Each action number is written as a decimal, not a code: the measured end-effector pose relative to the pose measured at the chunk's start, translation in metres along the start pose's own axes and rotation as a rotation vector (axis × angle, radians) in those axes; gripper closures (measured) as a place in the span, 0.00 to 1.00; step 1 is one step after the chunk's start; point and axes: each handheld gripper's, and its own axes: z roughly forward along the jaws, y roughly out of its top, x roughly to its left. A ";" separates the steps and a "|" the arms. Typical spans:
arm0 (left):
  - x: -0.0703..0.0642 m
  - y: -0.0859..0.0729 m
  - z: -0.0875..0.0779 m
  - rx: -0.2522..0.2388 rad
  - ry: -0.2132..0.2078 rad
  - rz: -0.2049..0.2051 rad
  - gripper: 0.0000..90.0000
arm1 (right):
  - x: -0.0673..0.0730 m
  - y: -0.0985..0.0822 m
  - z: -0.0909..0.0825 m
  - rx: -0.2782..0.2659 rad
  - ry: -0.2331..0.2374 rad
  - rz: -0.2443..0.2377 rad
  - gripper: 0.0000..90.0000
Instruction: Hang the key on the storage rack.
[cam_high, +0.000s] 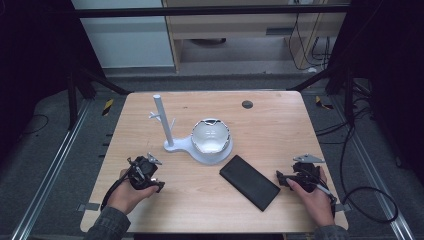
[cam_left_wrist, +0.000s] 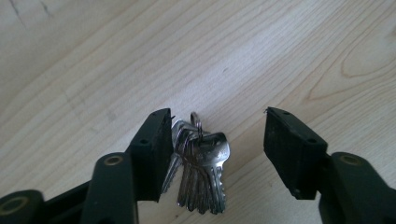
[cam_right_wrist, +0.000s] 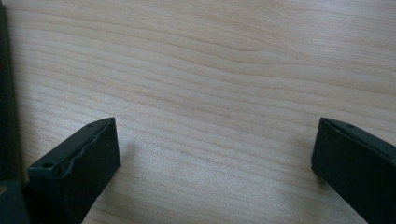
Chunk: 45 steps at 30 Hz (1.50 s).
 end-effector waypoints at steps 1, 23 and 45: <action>0.000 0.000 0.000 0.000 0.000 0.000 0.50 | 0.000 0.000 0.000 0.000 0.000 0.000 0.02; 0.010 -0.011 0.013 0.042 -0.008 -0.027 0.66 | 0.000 0.000 0.000 -0.002 0.001 -0.003 0.01; 0.011 -0.014 0.008 0.042 -0.003 -0.008 0.75 | 0.002 0.000 0.000 -0.001 0.006 0.001 0.01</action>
